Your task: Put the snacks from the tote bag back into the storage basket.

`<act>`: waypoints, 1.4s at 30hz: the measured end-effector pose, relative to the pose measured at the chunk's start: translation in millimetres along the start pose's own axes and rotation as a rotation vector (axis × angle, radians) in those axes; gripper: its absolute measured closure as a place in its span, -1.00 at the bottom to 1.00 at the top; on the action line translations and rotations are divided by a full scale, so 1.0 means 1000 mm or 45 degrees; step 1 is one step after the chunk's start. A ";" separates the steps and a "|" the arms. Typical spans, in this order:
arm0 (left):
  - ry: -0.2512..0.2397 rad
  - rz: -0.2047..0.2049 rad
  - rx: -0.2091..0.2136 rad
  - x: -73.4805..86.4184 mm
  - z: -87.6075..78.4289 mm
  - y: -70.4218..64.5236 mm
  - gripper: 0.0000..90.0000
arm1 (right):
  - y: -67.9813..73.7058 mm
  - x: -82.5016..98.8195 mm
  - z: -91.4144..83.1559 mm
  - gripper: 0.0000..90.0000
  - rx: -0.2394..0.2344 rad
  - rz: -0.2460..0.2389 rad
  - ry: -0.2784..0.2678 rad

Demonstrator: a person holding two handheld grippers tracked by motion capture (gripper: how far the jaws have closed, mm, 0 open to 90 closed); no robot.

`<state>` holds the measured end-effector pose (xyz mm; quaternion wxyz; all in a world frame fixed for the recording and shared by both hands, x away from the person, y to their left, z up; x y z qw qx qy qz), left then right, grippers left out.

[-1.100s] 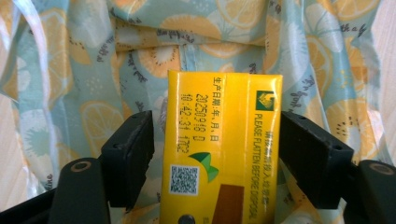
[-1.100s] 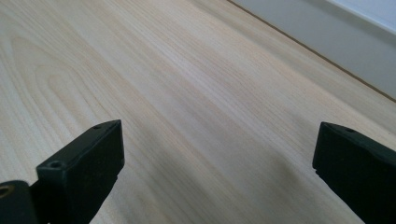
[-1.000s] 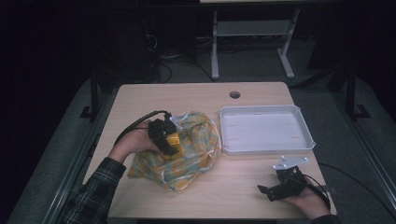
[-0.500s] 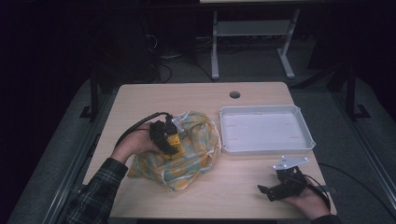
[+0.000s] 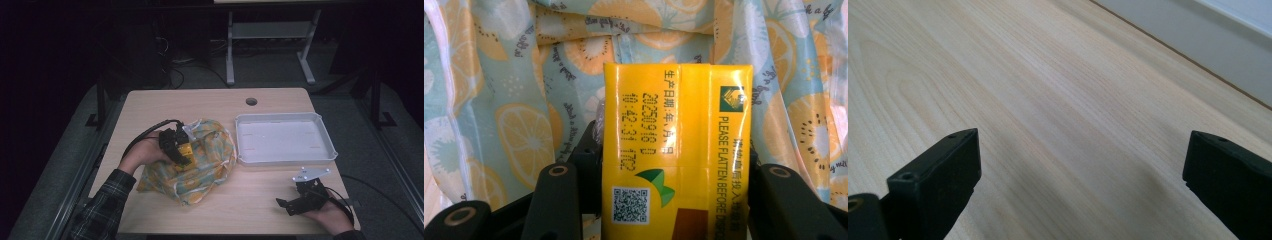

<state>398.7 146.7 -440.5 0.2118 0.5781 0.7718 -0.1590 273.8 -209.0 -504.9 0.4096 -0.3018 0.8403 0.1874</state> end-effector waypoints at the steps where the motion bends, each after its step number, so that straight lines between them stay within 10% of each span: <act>1: -0.004 -0.002 -0.001 0.000 0.000 0.000 0.10 | 0.000 0.000 0.000 -0.96 0.000 -0.003 -0.001; 42: -0.077 -0.020 -0.031 -0.047 -0.029 0.001 0.11 | 0.003 -0.002 0.001 -0.96 -0.020 -0.001 -0.005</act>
Point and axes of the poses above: each handheld gripper's, and its own axes: z roughly forward along the jaws, x roughly out of its underside, y roughly to its left, the point moved 6 cm from there along z, roughly forward along the jaws, and after that the axes turned 14 degrees about -y, right-handed, at the moved point
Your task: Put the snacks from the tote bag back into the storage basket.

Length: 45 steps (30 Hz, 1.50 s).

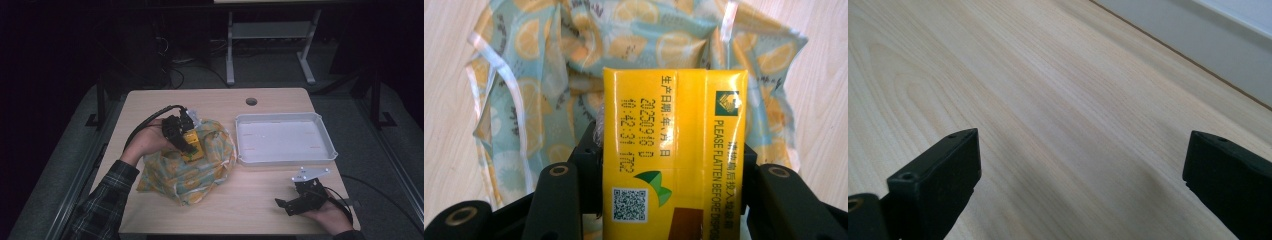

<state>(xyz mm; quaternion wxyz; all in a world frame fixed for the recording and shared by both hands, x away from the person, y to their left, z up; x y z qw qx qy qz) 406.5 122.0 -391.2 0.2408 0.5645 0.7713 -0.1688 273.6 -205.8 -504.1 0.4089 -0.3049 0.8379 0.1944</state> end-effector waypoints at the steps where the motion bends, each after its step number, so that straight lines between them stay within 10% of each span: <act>1: 0.000 0.002 0.000 -0.002 0.000 0.000 0.11 | 0.000 0.000 0.000 -0.96 -0.001 -0.001 0.000; 45: -0.043 0.057 0.050 -0.066 0.014 -0.010 0.11 | 0.004 -0.002 0.002 -0.96 -0.025 -0.018 -0.016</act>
Point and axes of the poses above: each handheld gripper's, and its own axes: z roughly forward along the jaws, x roughly out of its underside, y roughly to its left, the point moved 6 cm from there along z, roughly forward along the jaws, and after that the axes turned 14 degrees about -y, right-handed, at the moved point
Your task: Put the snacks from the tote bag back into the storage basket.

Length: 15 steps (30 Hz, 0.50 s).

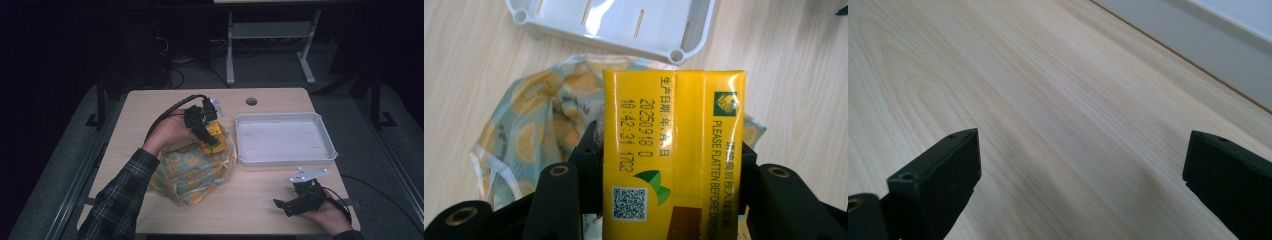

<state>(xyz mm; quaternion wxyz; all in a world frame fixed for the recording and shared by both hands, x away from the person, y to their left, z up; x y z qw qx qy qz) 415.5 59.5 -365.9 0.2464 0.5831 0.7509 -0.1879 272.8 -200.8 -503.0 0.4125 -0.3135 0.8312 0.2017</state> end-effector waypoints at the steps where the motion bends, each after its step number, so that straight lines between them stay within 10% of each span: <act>1: -0.004 0.005 0.000 -0.002 0.001 0.000 0.11 | 0.000 0.000 0.000 -0.96 0.000 -0.001 0.001; 15: -0.017 0.019 0.025 -0.025 0.014 -0.004 0.11 | 0.001 -0.001 0.000 -0.96 -0.007 0.001 -0.007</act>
Point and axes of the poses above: each handheld gripper's, and its own axes: z roughly forward along the jaws, x roughly out of its underside, y roughly to its left, the point moved 6 cm from there along z, roughly forward along the jaws, and after that the axes turned 14 degrees about -y, right-handed, at the moved point
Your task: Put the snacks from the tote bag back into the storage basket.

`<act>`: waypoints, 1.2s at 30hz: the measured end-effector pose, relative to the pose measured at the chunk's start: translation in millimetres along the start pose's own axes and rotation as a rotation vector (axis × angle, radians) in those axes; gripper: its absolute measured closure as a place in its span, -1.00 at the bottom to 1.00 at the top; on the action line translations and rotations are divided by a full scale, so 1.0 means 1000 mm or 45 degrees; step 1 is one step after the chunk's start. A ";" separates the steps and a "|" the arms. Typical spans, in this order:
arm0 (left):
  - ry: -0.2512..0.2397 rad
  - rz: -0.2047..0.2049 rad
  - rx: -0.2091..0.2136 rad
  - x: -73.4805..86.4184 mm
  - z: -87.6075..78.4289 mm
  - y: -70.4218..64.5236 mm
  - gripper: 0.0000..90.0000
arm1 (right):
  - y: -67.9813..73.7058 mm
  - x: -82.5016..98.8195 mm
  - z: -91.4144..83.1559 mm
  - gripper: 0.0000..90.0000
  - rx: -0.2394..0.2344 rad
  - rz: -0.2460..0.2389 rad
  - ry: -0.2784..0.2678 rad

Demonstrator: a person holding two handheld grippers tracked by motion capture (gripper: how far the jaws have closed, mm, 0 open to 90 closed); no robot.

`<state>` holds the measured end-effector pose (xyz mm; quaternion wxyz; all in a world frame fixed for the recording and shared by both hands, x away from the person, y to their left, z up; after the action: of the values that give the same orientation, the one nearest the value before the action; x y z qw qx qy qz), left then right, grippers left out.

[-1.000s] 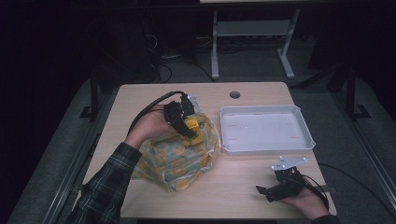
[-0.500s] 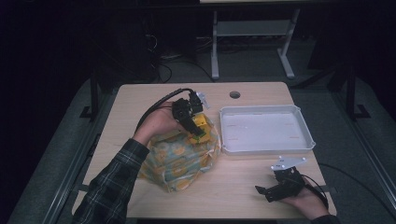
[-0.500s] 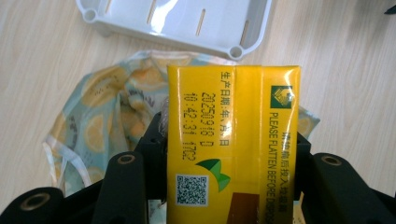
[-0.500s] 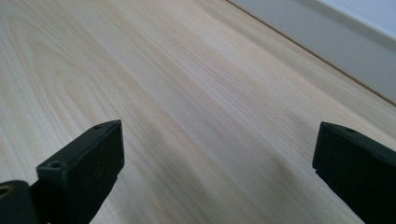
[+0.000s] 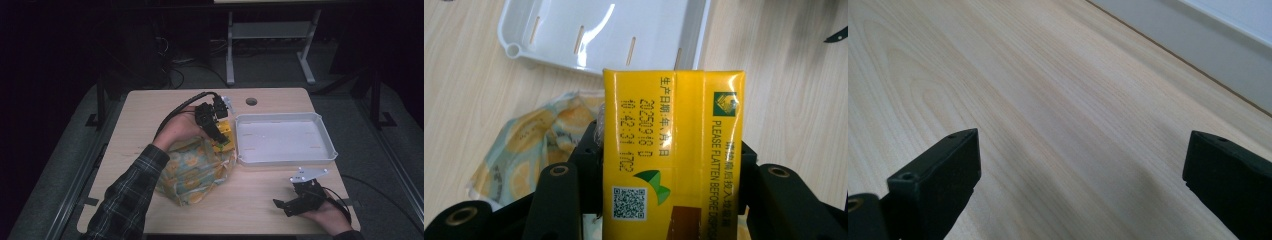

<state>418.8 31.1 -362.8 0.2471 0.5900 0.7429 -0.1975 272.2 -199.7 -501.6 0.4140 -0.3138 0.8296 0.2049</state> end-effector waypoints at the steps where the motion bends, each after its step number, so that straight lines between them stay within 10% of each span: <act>1: -0.002 0.005 -0.002 -0.002 0.001 0.000 0.11 | 0.000 0.000 0.000 -0.96 -0.002 -0.001 -0.001; 36: -0.024 0.002 0.029 -0.043 0.045 -0.008 0.11 | 0.002 -0.001 0.000 -0.96 -0.023 -0.002 -0.010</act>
<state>425.1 -30.6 -373.4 0.2474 0.5915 0.7378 -0.2112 271.6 -197.9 -500.7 0.4145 -0.3173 0.8258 0.2133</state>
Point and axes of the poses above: each handheld gripper's, and its own axes: z roughly forward along the jaws, x roughly out of its underside, y roughly to its left, the point moved 6 cm from there along z, roughly forward along the jaws, and after that the axes turned 14 degrees about -y, right-handed, at the moved point
